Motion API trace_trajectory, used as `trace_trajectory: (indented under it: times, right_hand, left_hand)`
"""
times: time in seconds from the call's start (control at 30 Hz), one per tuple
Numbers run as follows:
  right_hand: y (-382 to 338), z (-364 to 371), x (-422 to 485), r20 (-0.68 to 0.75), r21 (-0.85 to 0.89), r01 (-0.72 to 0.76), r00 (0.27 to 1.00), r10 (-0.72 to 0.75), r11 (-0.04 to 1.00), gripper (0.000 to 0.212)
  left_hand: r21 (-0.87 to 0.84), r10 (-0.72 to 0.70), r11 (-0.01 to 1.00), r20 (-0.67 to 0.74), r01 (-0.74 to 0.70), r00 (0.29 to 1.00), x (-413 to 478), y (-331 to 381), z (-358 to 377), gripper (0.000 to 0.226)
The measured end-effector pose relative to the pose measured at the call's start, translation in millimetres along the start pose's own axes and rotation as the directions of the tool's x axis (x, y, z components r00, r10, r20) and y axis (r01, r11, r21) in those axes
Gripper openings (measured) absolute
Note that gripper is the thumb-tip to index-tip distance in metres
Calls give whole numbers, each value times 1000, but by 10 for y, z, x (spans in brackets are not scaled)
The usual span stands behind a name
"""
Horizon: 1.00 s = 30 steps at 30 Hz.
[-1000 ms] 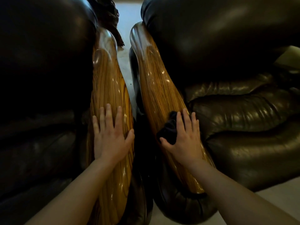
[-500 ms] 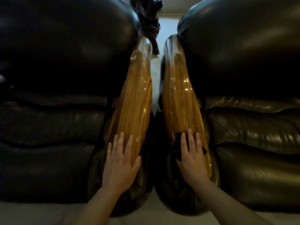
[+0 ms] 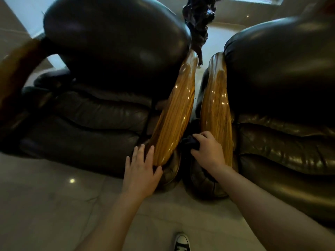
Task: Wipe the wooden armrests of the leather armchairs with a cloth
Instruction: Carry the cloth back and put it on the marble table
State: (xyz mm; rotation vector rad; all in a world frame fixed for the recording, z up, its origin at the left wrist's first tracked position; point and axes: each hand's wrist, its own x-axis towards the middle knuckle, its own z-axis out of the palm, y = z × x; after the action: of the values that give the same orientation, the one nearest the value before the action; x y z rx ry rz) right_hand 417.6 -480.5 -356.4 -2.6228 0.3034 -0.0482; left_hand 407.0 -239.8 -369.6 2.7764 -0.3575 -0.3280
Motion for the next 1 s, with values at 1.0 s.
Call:
trace_trajectory:
  times: [1.0]
  right_hand:
    - [-1726, -866, -1183, 383, 175, 464, 780, -494, 868, 56]
  left_hand:
    - [-104, -612, 788, -233, 606, 756, -2598, 271, -1160, 82]
